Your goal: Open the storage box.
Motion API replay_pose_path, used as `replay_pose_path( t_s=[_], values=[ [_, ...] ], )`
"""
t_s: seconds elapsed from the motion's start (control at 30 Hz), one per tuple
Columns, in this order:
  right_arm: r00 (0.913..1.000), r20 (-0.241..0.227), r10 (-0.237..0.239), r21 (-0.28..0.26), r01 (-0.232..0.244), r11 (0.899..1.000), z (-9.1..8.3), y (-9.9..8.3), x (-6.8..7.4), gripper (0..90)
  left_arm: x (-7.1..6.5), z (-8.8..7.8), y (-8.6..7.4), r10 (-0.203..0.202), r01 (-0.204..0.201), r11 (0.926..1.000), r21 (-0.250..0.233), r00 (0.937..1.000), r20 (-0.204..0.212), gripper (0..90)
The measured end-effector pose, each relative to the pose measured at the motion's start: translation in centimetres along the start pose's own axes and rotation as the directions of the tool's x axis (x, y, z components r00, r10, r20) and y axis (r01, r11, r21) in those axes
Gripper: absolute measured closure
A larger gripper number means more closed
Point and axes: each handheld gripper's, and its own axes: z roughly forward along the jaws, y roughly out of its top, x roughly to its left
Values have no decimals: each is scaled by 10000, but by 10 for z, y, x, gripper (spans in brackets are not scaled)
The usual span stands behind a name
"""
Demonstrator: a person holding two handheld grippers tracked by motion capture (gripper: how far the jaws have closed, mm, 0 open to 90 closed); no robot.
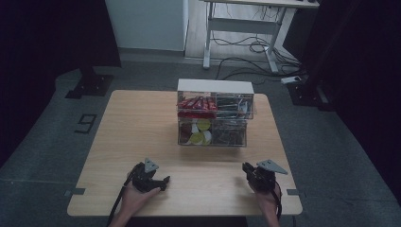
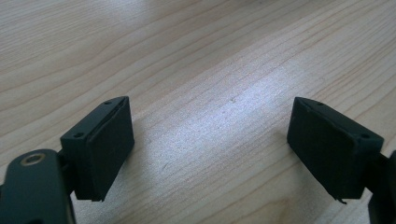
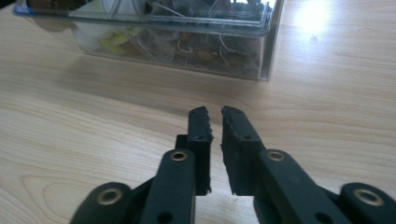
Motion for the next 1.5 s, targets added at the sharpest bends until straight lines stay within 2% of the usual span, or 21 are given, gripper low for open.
replay_pose_path(
  t_s=[0.13, 0.5, 0.77, 0.93, 1.27, 1.5],
  values=[
    [9998, -186, 22, -84, -23, 10000, -1, 5, -1, 888, 0, 0, 0, -2, 2, 10000, -1, 10000, -1, 148],
    [9982, -607, -9, -165, -1, 9999, 1, 16, 3, 893, 0, 0, 0, -1, 1, 10000, 11, 10000, -8, 149],
    [9943, -1010, -331, -275, 304, 9992, 3, 28, 19, 893, 0, 1, 1, -33, 33, 10000, -2, 10000, -29, 149],
    [9935, -1081, -357, -271, 329, 9991, 9, 32, 24, 893, 0, 0, 1, -34, 34, 10000, -2, 10000, -30, 149],
    [9922, -1247, 7, 22, -5, 10000, 26, 34, 20, 893, 0, 0, 1, -35, 35, 10000, -2, 10000, -30, 150],
    [9929, -1193, -7, 131, 23, 9999, 38, 36, 21, 893, 0, 1, 1, -36, 36, 10000, -3, 10000, -31, 150]
  ],
)
